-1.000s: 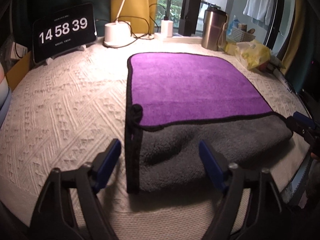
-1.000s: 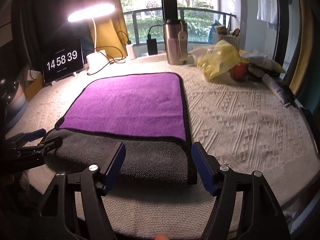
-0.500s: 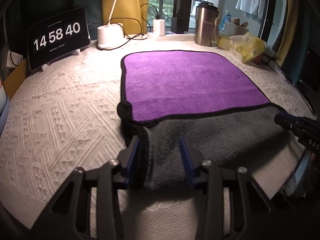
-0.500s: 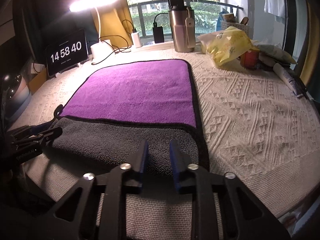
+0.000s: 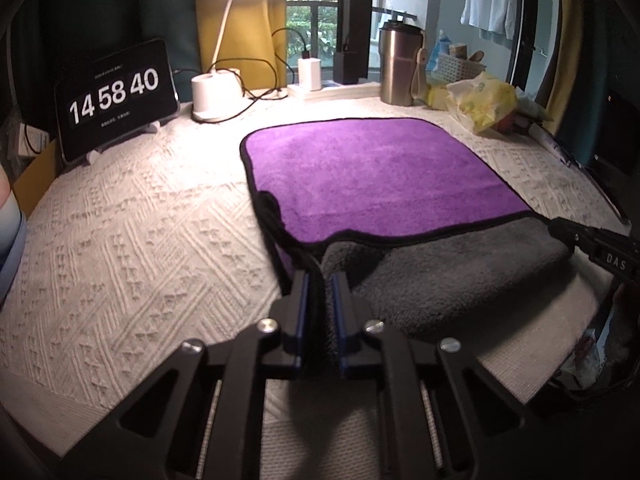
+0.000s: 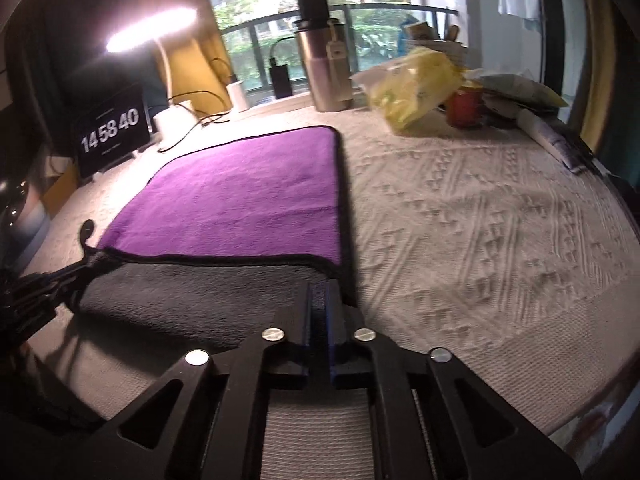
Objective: Fold towel
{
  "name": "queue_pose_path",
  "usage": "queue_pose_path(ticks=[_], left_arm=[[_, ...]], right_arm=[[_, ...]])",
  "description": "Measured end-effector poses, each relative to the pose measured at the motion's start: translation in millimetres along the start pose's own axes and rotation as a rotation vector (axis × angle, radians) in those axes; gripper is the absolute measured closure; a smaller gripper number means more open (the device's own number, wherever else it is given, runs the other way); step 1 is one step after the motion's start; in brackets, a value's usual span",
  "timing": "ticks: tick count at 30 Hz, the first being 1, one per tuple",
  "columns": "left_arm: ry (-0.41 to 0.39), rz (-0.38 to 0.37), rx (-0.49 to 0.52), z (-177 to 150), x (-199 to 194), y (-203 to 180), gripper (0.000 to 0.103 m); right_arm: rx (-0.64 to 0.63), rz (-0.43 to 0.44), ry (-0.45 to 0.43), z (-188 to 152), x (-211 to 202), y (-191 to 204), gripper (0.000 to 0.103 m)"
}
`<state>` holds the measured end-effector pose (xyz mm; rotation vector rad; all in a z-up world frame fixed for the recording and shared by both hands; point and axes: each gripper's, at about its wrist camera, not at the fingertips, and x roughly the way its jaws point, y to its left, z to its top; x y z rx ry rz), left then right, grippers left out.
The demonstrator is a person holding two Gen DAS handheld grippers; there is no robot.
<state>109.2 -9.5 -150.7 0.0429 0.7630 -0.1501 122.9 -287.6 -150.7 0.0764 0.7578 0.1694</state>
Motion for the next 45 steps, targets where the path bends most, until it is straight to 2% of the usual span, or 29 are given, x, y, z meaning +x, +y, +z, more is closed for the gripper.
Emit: queue_pose_path(ticks=[3, 5, 9, 10, 14, 16, 23, 25, 28, 32, 37, 45], left_arm=[[-0.037, 0.018, 0.027, 1.5, -7.8, -5.1, 0.091], [-0.060, 0.026, 0.041, 2.9, -12.7, -8.1, 0.091], [-0.088, 0.025, 0.057, 4.9, -19.4, -12.2, 0.091], [-0.092, 0.027, 0.058, 5.2, -20.6, -12.7, 0.091], [-0.111, 0.039, 0.073, 5.6, -24.0, -15.5, 0.091], [-0.124, 0.050, 0.082, 6.0, -26.0, -17.0, 0.091], [-0.158, 0.071, 0.104, 9.0, -29.8, -16.6, 0.091], [-0.144, 0.060, 0.104, 8.8, -24.8, -15.6, 0.091], [-0.094, 0.039, 0.054, 5.2, -13.3, -6.6, 0.092], [-0.080, 0.048, -0.015, 4.7, -13.3, 12.6, 0.090], [-0.047, 0.037, 0.001, 2.0, -4.2, 17.5, 0.088], [0.005, 0.007, -0.031, 1.4, 13.9, 23.8, 0.087]], right_arm=[[-0.007, -0.018, -0.004, 0.3, 1.0, -1.0, 0.083], [-0.002, -0.032, -0.010, 0.5, 0.8, -2.1, 0.063], [0.006, -0.019, -0.005, -0.8, 1.2, -6.7, 0.063], [0.000, -0.015, 0.000, -1.2, 1.9, -6.0, 0.063], [-0.037, -0.006, 0.005, -4.3, 2.3, 0.9, 0.088], [-0.049, -0.001, 0.002, -4.2, 1.8, 2.7, 0.096], [-0.074, -0.005, -0.066, 2.3, -13.0, 4.8, 0.098], [-0.082, 0.000, -0.097, 6.9, -20.2, 5.6, 0.099], [-0.089, 0.010, -0.118, 11.9, -24.7, 6.5, 0.099], [-0.096, 0.014, -0.116, 12.1, -24.4, 7.6, 0.099], [-0.084, 0.021, -0.102, 9.9, -19.6, 7.0, 0.099], [-0.085, 0.024, -0.101, 10.5, -20.0, 9.0, 0.099]])
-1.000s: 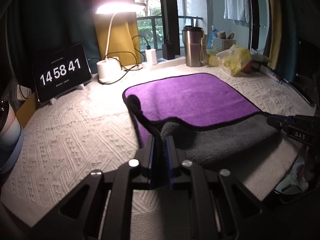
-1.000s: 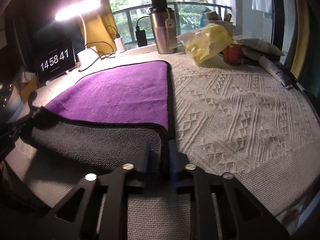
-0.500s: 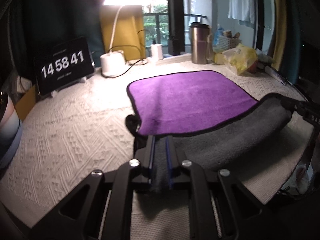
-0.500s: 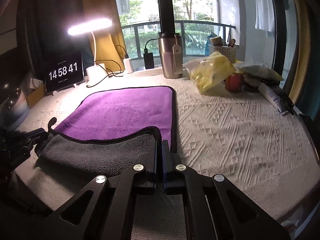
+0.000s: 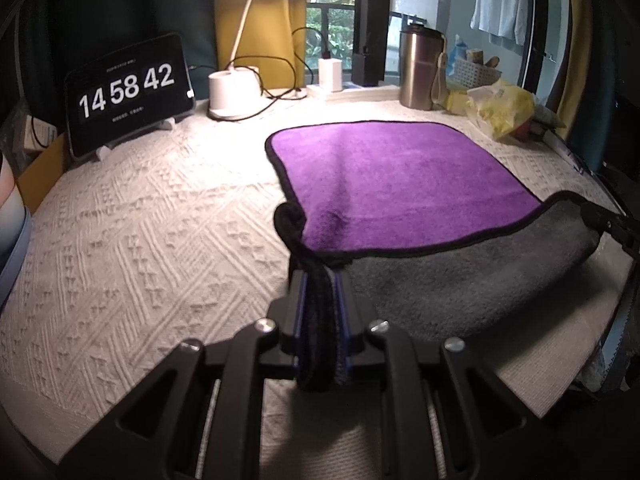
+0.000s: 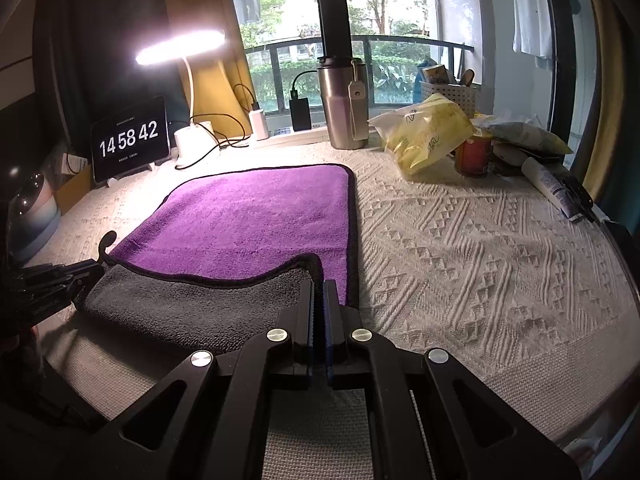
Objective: Fold towel
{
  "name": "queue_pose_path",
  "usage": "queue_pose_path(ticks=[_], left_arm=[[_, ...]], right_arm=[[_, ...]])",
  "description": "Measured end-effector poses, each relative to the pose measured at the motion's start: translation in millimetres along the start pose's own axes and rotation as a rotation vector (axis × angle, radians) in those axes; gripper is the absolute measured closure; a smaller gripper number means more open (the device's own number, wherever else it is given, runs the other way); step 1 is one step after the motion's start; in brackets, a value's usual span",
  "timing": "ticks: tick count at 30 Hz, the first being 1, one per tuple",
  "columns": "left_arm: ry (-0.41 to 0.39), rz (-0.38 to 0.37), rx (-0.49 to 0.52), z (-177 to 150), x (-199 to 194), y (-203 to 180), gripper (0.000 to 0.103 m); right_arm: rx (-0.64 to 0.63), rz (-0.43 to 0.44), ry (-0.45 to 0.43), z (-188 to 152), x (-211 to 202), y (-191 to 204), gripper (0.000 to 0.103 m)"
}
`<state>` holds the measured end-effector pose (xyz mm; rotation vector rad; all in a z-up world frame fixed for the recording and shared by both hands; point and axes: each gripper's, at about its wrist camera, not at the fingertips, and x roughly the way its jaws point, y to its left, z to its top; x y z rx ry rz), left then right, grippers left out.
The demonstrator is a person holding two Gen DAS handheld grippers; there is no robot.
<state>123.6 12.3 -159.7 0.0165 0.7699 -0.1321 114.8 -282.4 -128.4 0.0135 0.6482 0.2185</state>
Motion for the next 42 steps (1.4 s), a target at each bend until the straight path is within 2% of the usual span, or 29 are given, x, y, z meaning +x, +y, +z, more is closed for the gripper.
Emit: queue_pose_path(ticks=[4, 5, 8, 18, 34, 42], left_arm=[[0.014, -0.010, 0.006, -0.5, 4.2, 0.0, 0.090], [0.013, -0.009, 0.008, -0.4, 4.3, -0.2, 0.094], [-0.001, 0.000, 0.019, 2.3, 0.0, -1.9, 0.097], [-0.109, -0.038, 0.003, 27.5, -31.2, -2.0, 0.097], [-0.221, -0.024, -0.034, 71.7, -37.0, 7.2, 0.097], [-0.242, -0.018, -0.045, 86.9, -27.5, 16.2, 0.097]], right_arm=[[0.003, 0.004, -0.001, -0.5, -0.5, -0.7, 0.099], [0.003, 0.006, -0.005, -0.6, -1.1, -0.7, 0.099], [0.001, 0.010, -0.024, 0.2, -5.4, -0.9, 0.099], [-0.019, 0.005, -0.089, 14.7, -16.6, 0.8, 0.099], [-0.053, -0.016, -0.177, 59.2, -6.8, -2.9, 0.099], [-0.052, -0.017, -0.202, 78.5, 6.0, -7.5, 0.099]])
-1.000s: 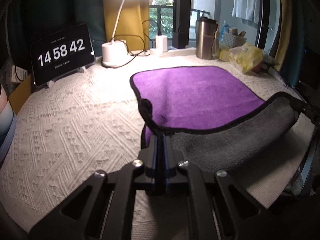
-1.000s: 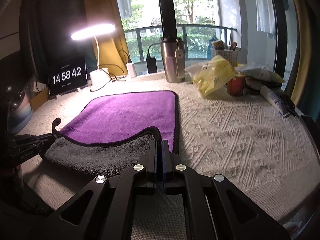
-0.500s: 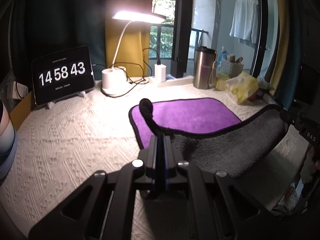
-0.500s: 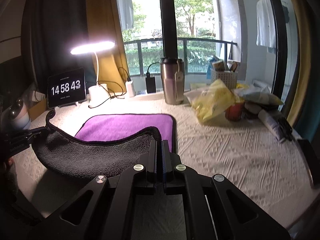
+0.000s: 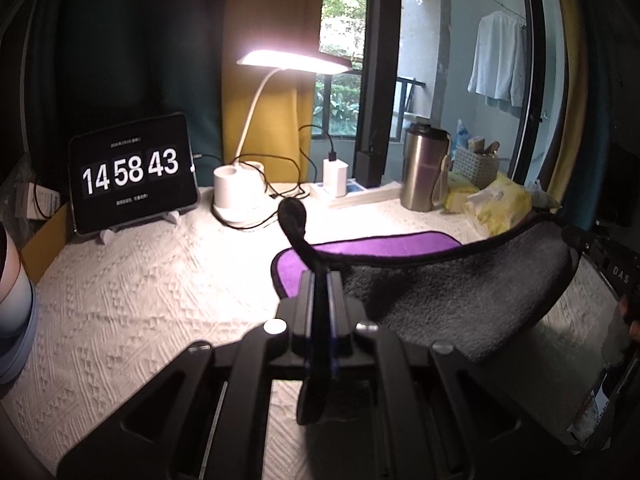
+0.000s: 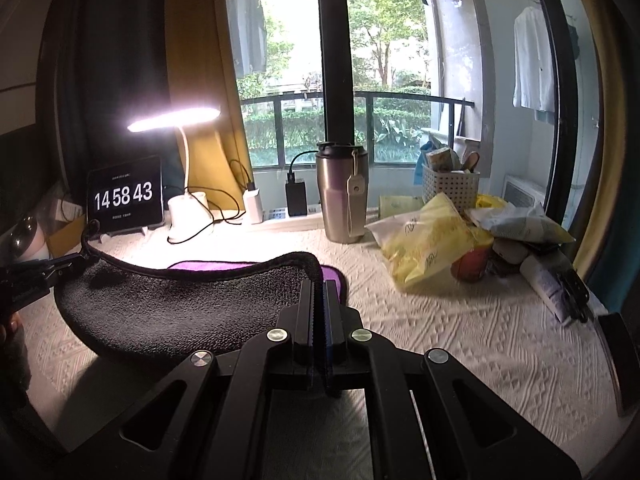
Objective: Fold towel
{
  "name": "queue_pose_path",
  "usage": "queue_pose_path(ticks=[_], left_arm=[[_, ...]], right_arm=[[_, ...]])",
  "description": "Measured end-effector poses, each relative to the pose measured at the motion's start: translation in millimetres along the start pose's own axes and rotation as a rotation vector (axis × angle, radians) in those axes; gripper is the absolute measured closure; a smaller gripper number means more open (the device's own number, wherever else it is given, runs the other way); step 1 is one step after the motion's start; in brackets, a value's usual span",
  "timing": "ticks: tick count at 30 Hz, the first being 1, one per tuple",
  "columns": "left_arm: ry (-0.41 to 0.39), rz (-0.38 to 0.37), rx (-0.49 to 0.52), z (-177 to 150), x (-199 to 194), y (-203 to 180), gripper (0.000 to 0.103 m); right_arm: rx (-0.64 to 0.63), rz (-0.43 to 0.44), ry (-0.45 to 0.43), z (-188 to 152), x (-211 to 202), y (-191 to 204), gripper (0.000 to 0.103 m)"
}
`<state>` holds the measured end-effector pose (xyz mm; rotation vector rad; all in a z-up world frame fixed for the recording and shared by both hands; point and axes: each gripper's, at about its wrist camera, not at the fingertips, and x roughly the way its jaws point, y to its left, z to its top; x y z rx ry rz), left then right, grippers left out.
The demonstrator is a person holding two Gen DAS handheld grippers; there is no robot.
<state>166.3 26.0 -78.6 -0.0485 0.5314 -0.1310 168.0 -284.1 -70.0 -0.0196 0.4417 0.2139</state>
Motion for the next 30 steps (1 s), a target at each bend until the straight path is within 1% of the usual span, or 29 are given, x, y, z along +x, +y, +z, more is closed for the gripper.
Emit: queue_pose_path(ticks=[8, 18, 25, 30], left_arm=[[-0.031, 0.004, -0.024, 15.8, 15.7, 7.6, 0.097], [-0.040, 0.002, -0.051, 25.8, 37.3, 17.6, 0.097], [-0.071, -0.009, -0.041, 33.8, 51.3, 20.7, 0.097], [-0.071, -0.014, -0.044, 40.9, 65.8, 22.5, 0.097]], right_arm=[[-0.012, -0.006, -0.012, 16.0, 22.7, -3.8, 0.099], [-0.030, -0.023, -0.010, 27.8, 53.7, -3.4, 0.099], [-0.049, -0.037, -0.006, 31.9, 73.2, -2.5, 0.099], [-0.048, -0.043, 0.006, 34.2, 87.5, -4.4, 0.099]])
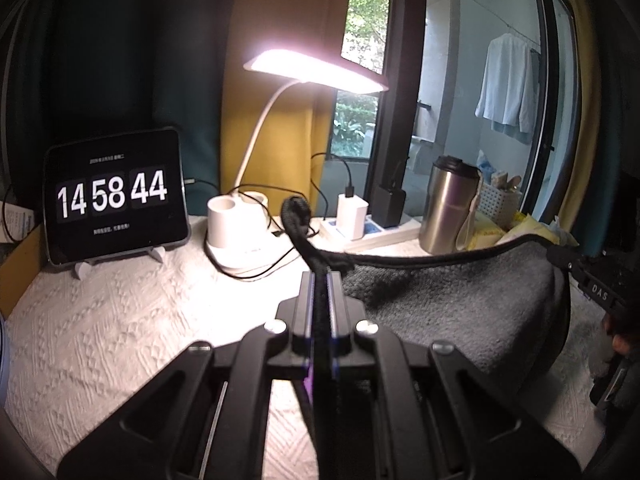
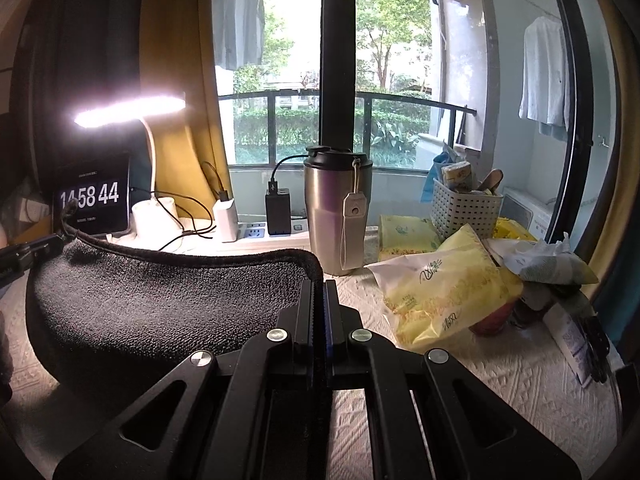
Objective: Fold towel
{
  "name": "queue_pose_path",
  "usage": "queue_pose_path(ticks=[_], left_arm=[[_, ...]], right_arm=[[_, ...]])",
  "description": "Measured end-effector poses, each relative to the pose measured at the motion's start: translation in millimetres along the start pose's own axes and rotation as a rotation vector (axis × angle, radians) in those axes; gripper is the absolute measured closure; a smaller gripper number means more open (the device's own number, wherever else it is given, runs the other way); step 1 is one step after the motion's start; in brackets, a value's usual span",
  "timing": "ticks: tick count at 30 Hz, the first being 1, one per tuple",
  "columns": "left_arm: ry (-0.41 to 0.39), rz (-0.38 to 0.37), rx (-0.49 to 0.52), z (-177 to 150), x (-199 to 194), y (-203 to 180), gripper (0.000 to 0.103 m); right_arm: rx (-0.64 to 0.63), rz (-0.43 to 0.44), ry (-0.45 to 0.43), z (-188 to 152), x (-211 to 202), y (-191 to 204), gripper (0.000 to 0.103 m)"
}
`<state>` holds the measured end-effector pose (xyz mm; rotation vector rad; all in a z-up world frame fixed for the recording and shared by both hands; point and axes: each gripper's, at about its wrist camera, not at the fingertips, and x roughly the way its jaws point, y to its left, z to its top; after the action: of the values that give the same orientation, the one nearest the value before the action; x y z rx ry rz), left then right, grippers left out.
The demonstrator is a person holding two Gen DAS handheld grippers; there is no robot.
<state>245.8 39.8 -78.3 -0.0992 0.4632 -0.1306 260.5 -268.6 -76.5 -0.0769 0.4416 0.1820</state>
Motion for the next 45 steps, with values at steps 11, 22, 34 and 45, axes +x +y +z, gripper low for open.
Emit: queue_pose_path(ticks=[11, 22, 34, 45], left_arm=[[0.017, 0.028, 0.057, 2.7, 30.5, -6.8, 0.097], [0.120, 0.021, 0.022, -3.2, 76.3, 6.3, 0.097], [0.340, 0.042, 0.013, -21.6, 128.6, 9.3, 0.094], [0.414, 0.050, -0.010, -30.0, 140.2, 13.5, 0.087]], right_arm=[[-0.001, -0.010, 0.037, -0.1, 33.8, -1.3, 0.099], [-0.034, -0.008, 0.110, -3.5, 71.4, 2.6, 0.098], [-0.094, -0.072, 0.233, -9.0, 108.9, 11.6, 0.098], [-0.094, -0.076, 0.403, -19.5, 139.9, 9.5, 0.098]])
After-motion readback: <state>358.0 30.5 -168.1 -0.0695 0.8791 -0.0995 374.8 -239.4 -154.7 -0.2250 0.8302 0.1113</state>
